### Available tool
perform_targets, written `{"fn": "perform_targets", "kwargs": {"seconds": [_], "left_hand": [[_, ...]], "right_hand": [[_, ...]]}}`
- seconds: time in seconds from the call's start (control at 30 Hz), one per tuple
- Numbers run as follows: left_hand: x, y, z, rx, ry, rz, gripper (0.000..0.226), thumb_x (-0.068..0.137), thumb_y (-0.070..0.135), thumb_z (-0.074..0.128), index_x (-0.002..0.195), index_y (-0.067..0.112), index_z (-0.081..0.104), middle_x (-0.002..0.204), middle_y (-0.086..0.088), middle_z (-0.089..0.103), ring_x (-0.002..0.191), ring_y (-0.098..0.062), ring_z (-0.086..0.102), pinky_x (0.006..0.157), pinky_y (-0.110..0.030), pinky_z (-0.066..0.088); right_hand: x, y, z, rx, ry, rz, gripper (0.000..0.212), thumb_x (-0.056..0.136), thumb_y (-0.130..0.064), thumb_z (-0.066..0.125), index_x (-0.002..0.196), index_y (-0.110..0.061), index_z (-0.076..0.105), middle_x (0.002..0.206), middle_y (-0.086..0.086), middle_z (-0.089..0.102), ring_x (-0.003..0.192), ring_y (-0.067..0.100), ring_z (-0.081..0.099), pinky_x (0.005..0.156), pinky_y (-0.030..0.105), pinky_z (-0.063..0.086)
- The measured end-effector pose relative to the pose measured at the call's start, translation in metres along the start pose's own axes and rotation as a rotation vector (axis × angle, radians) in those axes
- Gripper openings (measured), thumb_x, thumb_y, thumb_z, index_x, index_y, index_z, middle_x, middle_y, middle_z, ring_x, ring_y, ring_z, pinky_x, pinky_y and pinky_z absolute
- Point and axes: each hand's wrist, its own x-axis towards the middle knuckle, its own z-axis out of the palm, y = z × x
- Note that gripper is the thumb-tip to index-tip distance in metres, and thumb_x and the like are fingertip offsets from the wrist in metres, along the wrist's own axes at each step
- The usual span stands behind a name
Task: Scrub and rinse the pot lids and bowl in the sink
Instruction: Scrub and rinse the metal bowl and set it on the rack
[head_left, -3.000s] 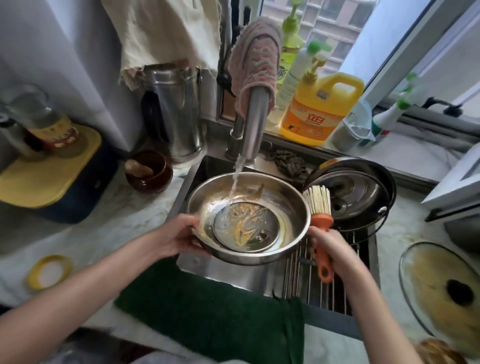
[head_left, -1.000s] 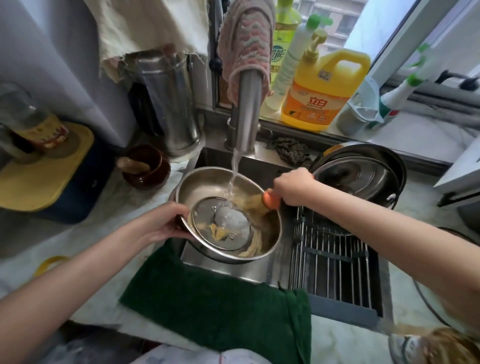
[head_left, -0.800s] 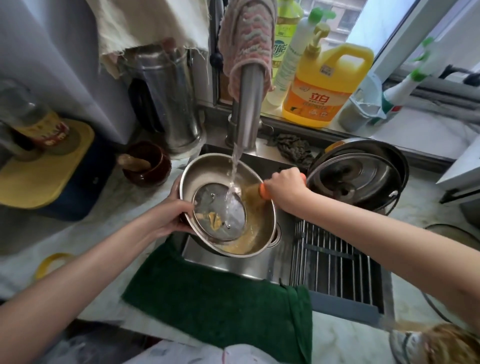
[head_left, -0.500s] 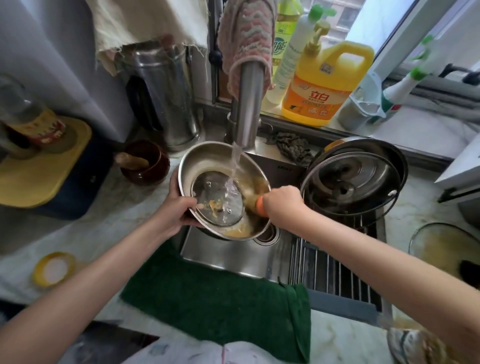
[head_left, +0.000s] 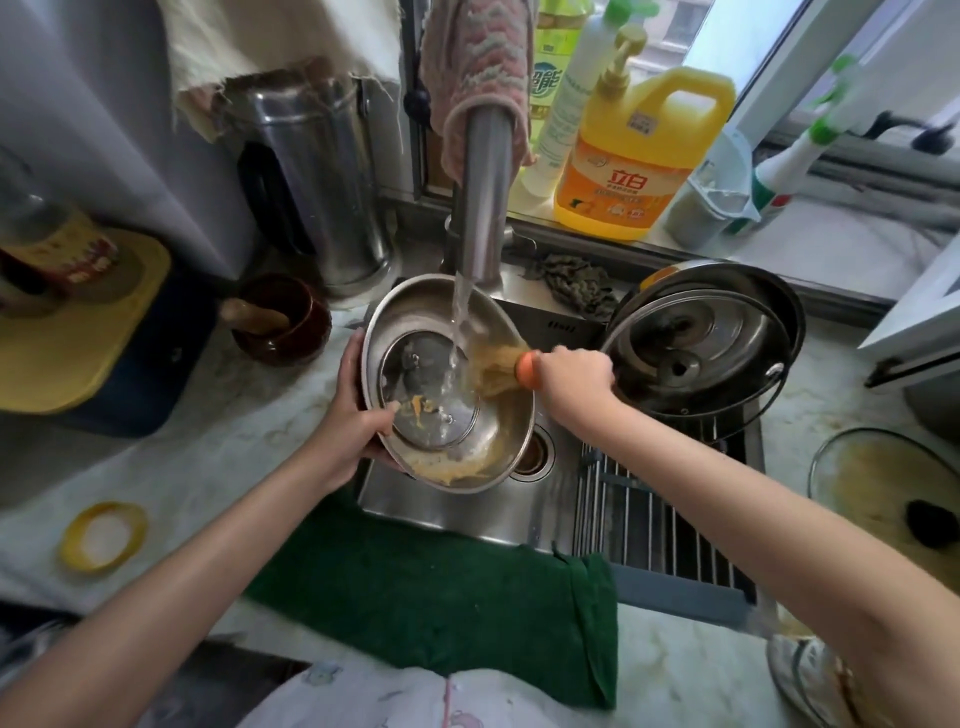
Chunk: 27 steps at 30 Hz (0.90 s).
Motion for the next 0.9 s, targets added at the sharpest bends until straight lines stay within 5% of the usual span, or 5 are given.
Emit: {"fn": "perform_targets", "kwargs": {"seconds": [0.1,0.27,0.47,0.67,0.9], "left_hand": [[0.001,-0.001,-0.002,-0.064,0.034,0.019,0.097,0.083,-0.017,0.042,0.141,0.056,0.015,0.143,0.000,0.037,0.105,-0.029,0.061,0.047,-0.048,0.056],[0.004,-0.008,0.002,0.005,0.081,0.140,0.103,0.077,-0.023,0.043,0.142,0.052,0.017,0.147,0.008,0.031,0.121,-0.026,0.048,0.051,-0.043,0.057],[0.001,-0.014,0.000,-0.068,0.115,0.126,0.102,0.078,-0.023,0.042,0.143,0.050,0.017,0.143,0.009,0.037,0.117,-0.022,0.053,0.044,-0.040,0.055],[-0.004,-0.011,-0.004,0.027,0.021,0.192,0.107,0.077,-0.024,0.043,0.135,0.063,0.018,0.150,0.014,0.027,0.128,-0.025,0.044,0.049,-0.040,0.056],[-0.006,-0.006,0.001,-0.167,0.061,0.070,0.101,0.077,-0.023,0.035,0.142,0.051,0.018,0.142,0.001,0.044,0.099,-0.023,0.064,0.046,-0.042,0.055]], "right_hand": [[-0.006,-0.004,0.013,-0.076,0.092,-0.052,0.037,0.096,-0.008,0.040,0.133,-0.010,0.045,0.121,0.007,0.057,0.106,0.033,0.059,0.068,0.035,0.040],[-0.025,-0.023,0.004,0.100,-0.253,-0.304,0.030,0.093,-0.029,0.048,0.114,-0.012,0.063,0.111,0.002,0.066,0.097,0.027,0.063,0.073,0.031,0.046],[-0.022,-0.010,-0.007,0.348,-0.338,-0.569,0.032,0.094,-0.030,0.054,0.126,-0.034,0.061,0.092,-0.013,0.055,0.084,0.015,0.053,0.064,0.025,0.036],[0.004,-0.001,0.003,-0.215,0.010,-0.126,0.022,0.097,-0.021,0.044,0.108,-0.017,0.062,0.118,0.003,0.062,0.113,0.027,0.054,0.090,0.035,0.034],[-0.011,0.002,0.041,-0.028,0.489,0.054,0.048,0.085,-0.013,0.058,0.133,-0.015,0.054,0.088,0.006,0.064,0.064,0.028,0.063,0.050,0.029,0.035]]}}
